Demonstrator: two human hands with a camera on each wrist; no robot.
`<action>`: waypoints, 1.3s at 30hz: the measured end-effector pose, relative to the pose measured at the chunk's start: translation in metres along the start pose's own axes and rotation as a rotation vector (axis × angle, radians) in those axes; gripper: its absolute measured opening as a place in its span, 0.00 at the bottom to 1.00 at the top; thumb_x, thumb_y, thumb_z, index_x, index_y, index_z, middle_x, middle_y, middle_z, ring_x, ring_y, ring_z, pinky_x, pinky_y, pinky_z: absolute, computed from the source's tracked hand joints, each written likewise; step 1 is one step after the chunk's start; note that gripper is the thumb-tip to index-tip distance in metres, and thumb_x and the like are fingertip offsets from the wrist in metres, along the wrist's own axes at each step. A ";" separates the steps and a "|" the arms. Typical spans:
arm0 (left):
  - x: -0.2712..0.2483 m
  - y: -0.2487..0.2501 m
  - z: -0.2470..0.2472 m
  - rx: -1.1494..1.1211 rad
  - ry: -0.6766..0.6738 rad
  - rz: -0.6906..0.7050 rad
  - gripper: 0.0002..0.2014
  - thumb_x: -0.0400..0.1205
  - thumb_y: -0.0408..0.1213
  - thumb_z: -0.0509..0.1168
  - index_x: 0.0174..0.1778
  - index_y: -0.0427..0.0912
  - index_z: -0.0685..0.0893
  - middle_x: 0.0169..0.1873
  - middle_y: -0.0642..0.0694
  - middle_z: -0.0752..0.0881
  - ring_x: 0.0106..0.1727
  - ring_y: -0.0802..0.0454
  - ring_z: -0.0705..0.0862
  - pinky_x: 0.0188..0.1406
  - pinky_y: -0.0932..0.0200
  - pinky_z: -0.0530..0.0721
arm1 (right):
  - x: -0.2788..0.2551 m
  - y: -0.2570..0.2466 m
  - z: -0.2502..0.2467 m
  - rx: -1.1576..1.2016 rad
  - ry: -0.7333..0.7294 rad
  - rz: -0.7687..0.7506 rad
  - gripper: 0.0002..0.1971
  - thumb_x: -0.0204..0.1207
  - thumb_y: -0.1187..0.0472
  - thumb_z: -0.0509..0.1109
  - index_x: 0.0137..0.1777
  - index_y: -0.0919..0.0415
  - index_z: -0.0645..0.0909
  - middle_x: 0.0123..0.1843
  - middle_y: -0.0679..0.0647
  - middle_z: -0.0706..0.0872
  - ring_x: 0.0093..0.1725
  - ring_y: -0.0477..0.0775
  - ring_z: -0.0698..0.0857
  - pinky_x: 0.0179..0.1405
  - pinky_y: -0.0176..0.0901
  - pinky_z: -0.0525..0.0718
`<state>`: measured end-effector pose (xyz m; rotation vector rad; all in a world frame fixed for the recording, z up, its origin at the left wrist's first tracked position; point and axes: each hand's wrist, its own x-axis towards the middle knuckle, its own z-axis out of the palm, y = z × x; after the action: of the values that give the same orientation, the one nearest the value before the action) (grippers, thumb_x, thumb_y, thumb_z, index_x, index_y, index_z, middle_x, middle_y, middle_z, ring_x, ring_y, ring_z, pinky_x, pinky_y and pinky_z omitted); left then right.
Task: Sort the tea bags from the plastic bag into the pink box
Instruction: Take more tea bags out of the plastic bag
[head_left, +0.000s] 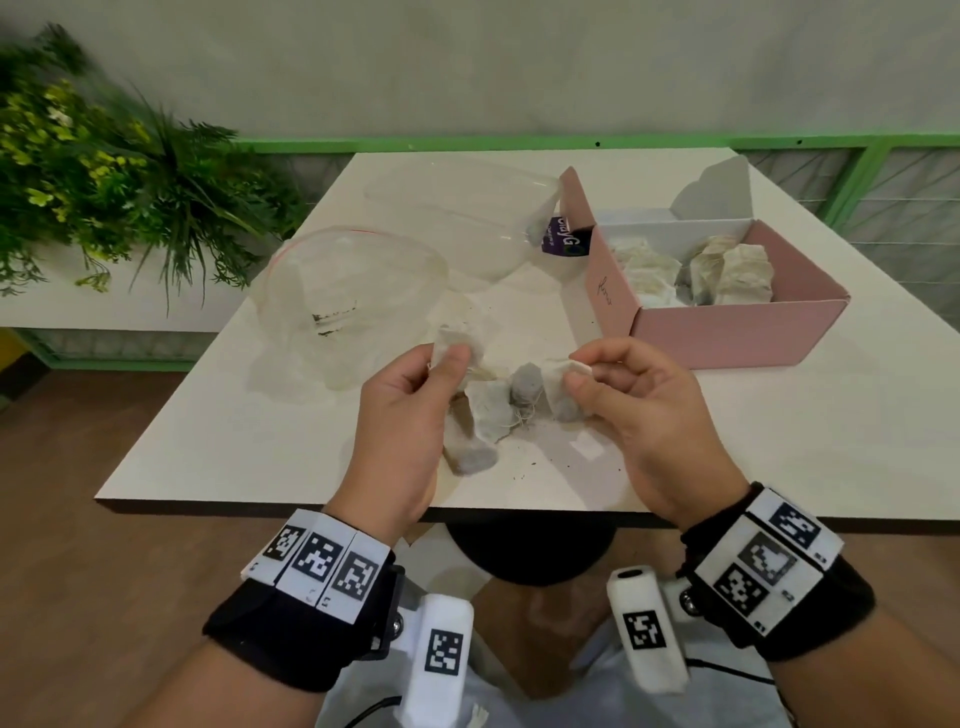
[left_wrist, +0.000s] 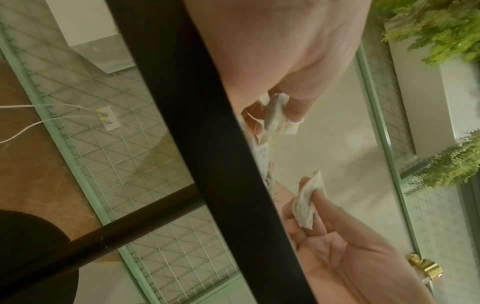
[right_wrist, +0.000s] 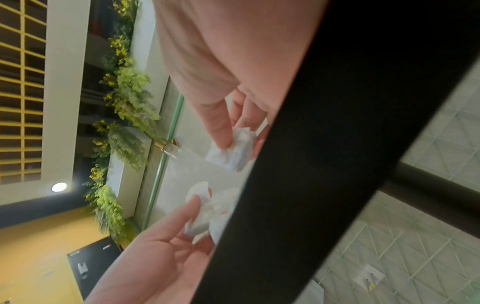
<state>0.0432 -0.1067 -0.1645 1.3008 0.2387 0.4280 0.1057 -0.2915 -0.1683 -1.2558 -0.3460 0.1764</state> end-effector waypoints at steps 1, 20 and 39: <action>0.000 -0.001 0.000 0.040 -0.006 0.014 0.09 0.86 0.40 0.71 0.43 0.40 0.91 0.43 0.35 0.86 0.48 0.41 0.85 0.61 0.28 0.84 | 0.000 -0.001 0.000 0.013 0.003 0.004 0.07 0.76 0.76 0.72 0.50 0.65 0.83 0.36 0.56 0.91 0.35 0.52 0.90 0.38 0.41 0.89; -0.001 -0.007 0.005 0.273 -0.068 0.087 0.07 0.86 0.35 0.71 0.47 0.43 0.95 0.40 0.44 0.94 0.43 0.50 0.91 0.50 0.50 0.91 | -0.007 0.007 0.040 0.109 0.081 -0.069 0.25 0.75 0.80 0.73 0.70 0.61 0.79 0.50 0.60 0.91 0.46 0.57 0.90 0.45 0.54 0.91; -0.004 -0.004 0.001 0.154 -0.125 0.090 0.08 0.86 0.36 0.70 0.53 0.42 0.95 0.49 0.36 0.94 0.54 0.28 0.90 0.62 0.27 0.86 | 0.001 0.023 0.048 -0.191 0.071 -0.126 0.09 0.75 0.59 0.76 0.51 0.64 0.89 0.47 0.65 0.91 0.45 0.67 0.91 0.49 0.61 0.90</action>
<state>0.0407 -0.1102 -0.1680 1.4884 0.1100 0.4089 0.0911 -0.2410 -0.1773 -1.4203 -0.3860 -0.0094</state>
